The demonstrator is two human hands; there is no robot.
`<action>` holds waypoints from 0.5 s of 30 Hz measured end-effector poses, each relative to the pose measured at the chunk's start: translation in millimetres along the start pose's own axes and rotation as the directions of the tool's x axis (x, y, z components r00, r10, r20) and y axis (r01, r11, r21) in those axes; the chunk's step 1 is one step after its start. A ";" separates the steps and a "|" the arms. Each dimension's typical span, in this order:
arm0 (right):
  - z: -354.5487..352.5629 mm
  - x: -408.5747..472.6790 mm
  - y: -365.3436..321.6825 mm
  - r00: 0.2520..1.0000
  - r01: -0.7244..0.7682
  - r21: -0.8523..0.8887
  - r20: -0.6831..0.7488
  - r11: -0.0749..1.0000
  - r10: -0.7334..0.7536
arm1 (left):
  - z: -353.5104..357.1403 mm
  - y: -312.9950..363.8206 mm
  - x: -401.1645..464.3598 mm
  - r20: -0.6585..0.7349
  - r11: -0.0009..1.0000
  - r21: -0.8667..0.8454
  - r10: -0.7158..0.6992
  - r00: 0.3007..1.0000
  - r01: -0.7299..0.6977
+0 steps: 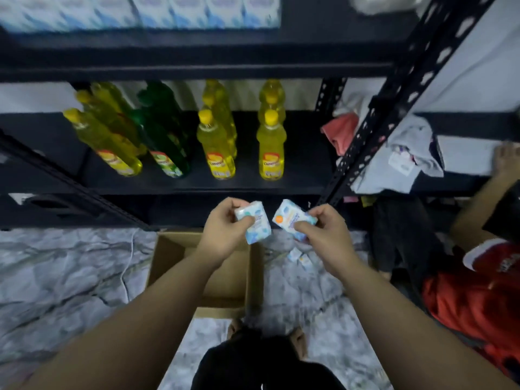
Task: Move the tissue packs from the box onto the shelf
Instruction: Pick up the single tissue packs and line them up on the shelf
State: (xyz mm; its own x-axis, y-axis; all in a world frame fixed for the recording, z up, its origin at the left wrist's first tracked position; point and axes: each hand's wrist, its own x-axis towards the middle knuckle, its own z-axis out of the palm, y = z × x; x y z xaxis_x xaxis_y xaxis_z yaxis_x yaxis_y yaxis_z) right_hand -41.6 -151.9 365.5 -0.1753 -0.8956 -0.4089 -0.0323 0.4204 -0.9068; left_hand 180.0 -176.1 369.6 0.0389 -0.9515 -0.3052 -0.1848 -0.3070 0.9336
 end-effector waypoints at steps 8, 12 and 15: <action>51.2 -3.9 -95.2 0.974 0.151 0.041 0.162 0.988 -0.156 | -75.3 71.6 -6.9 -0.150 0.991 -0.066 0.106 0.983 -0.117; 91.0 -2.3 -137.8 0.958 0.217 0.036 0.186 0.975 -0.220 | -118.8 105.0 -0.9 -0.195 0.979 -0.090 0.165 0.967 -0.185; 124.0 -2.4 -166.0 0.943 0.266 0.046 0.194 0.963 -0.270 | -152.6 127.0 6.7 -0.207 0.963 -0.118 0.213 0.955 -0.241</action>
State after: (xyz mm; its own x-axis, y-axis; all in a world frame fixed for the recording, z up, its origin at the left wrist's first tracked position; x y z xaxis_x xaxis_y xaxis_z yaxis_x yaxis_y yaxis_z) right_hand 86.2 -237.6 504.3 0.0344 -0.9864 -0.1609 -0.0326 0.1598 -0.9866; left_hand 306.6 -224.5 514.8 0.2014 -0.9781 -0.0533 -0.0710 -0.0688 0.9951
